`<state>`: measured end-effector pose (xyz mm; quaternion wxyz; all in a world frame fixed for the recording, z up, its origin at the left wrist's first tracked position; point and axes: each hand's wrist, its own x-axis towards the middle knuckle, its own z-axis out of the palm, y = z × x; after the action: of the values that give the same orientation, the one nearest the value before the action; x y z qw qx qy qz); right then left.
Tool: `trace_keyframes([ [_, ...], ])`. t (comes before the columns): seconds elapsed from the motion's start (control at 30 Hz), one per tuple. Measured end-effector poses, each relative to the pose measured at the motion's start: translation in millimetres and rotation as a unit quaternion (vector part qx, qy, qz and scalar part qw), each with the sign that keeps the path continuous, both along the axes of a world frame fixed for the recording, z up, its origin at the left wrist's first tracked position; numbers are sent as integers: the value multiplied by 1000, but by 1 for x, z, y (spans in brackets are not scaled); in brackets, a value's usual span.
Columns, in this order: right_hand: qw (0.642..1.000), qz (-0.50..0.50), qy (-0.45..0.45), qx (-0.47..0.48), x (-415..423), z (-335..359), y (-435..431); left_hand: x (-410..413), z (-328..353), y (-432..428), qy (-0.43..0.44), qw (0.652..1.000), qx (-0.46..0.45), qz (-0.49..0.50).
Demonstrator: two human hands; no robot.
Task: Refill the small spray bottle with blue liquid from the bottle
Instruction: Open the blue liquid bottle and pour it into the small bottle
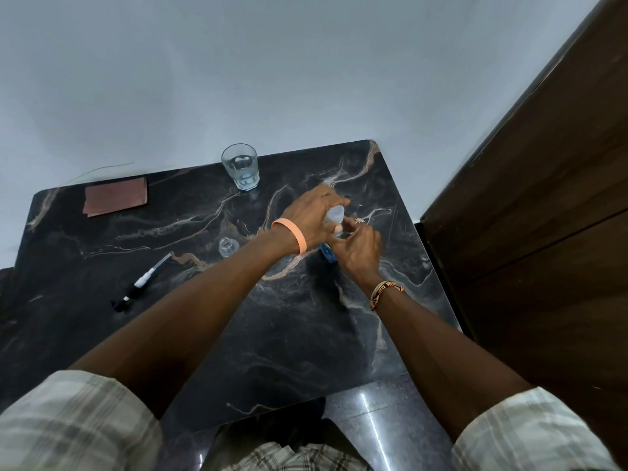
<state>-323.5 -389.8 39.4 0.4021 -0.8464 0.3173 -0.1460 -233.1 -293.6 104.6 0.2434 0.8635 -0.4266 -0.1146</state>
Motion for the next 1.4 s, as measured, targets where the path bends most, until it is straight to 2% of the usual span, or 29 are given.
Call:
trace_keyframes([
  [0.13,1000,-11,-3,-4,1,-1,0,-1,1,2,28,999,-18,-17],
  [0.27,1000,0,3,1,0,0,0,-1,1,0,6,1000,9,19],
  [0.4,1000,-7,-1,-7,0,0,0,-3,2,1,34,999,-12,-10],
  [0.57,1000,-1,-5,1,-1,2,2,-1,0,-1,3,1000,10,16],
  [0.73,1000,-8,1,3,0,1,1,0,-1,1,10,1000,1,-28],
  [0.83,1000,-4,4,7,-1,1,1,0,-3,1,-5,1000,12,-1],
  [1.07,1000,-9,6,5,2,-1,1,1,-6,4,46,998,-38,16],
  [1.17,1000,-4,8,-1,1,-1,0,2,-6,4,33,999,-17,35],
  [1.3,1000,-12,0,-9,1,-1,1,0,-6,4,55,997,-50,25],
  [1.4,1000,-12,1,-6,1,-2,1,1,-6,2,37,998,-33,46],
])
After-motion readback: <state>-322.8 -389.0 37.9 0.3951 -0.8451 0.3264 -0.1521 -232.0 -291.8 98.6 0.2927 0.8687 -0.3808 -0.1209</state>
